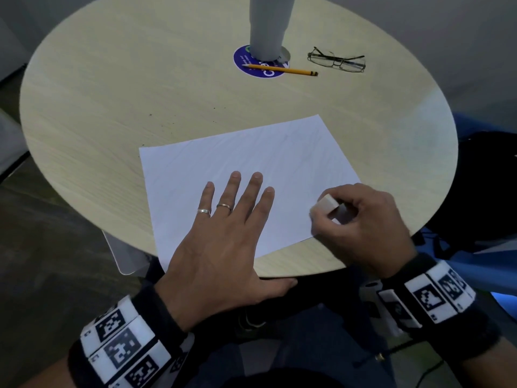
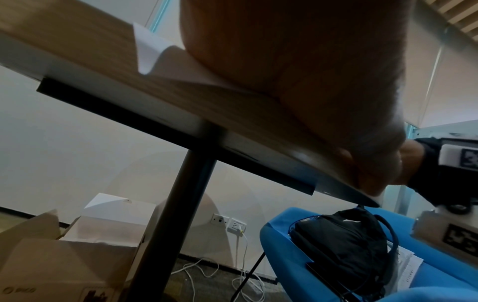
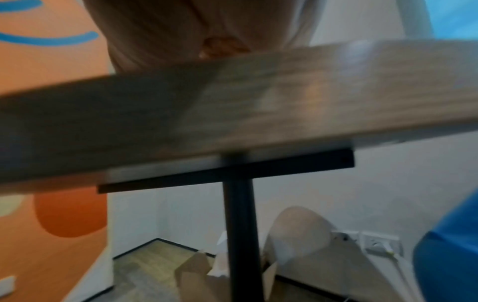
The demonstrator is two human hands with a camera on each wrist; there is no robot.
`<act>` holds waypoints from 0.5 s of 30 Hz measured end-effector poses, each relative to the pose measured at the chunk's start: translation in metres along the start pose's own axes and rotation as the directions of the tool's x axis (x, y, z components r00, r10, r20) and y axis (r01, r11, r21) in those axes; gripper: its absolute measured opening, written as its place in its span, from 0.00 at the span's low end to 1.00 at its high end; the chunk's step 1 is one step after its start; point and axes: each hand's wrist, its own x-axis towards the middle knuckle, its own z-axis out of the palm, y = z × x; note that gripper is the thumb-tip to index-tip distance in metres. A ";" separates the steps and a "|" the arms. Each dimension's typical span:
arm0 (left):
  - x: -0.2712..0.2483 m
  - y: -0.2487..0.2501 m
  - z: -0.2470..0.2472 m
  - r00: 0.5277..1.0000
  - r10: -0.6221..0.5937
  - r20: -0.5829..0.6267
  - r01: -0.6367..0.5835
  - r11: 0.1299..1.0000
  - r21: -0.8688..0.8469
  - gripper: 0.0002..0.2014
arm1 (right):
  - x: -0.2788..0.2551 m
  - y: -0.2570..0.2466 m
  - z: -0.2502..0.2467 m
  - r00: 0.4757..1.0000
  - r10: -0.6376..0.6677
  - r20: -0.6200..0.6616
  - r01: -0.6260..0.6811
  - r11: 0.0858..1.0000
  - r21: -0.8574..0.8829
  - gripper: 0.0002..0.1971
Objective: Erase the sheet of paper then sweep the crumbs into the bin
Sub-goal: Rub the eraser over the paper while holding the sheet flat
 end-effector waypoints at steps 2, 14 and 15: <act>0.000 0.000 0.000 1.000 -0.002 0.005 0.002 1.000 -0.001 0.65 | 0.006 0.010 -0.008 0.999 0.045 -0.023 -0.045 0.999 -0.007 0.09; -0.001 0.000 0.000 1.000 0.001 -0.001 -0.001 1.000 0.001 0.66 | 0.015 0.008 -0.001 0.996 0.023 -0.087 -0.026 0.999 -0.039 0.08; -0.001 0.000 0.000 1.000 0.003 -0.004 -0.003 1.000 0.001 0.66 | 0.013 0.002 0.003 0.997 -0.003 -0.077 0.000 0.999 -0.040 0.07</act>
